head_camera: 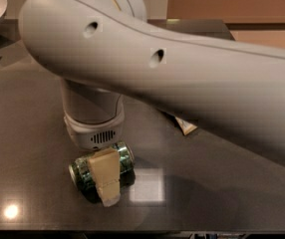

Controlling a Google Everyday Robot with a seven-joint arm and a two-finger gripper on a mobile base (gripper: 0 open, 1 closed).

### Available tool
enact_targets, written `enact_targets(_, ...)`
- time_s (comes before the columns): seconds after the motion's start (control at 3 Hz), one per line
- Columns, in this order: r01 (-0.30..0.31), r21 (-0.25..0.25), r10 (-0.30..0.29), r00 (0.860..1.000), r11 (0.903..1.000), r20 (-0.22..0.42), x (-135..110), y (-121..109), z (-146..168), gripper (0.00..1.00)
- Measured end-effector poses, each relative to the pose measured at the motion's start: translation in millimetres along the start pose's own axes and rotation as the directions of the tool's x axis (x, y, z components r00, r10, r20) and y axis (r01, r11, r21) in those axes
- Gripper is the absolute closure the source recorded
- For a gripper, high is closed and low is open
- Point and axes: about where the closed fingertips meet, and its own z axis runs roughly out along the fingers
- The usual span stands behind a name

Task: Place green can upright

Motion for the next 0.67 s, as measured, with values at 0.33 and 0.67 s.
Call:
enact_targets(0.33, -0.013, -0.016, 0.012, 1.0, 0.9998, -0.004, -5.3, -0.3, 13.4, 0.0)
enact_targets(0.67, -0.023, -0.034, 0.023, 1.0, 0.9992, -0.011, -6.4, 0.8, 23.5, 0.0)
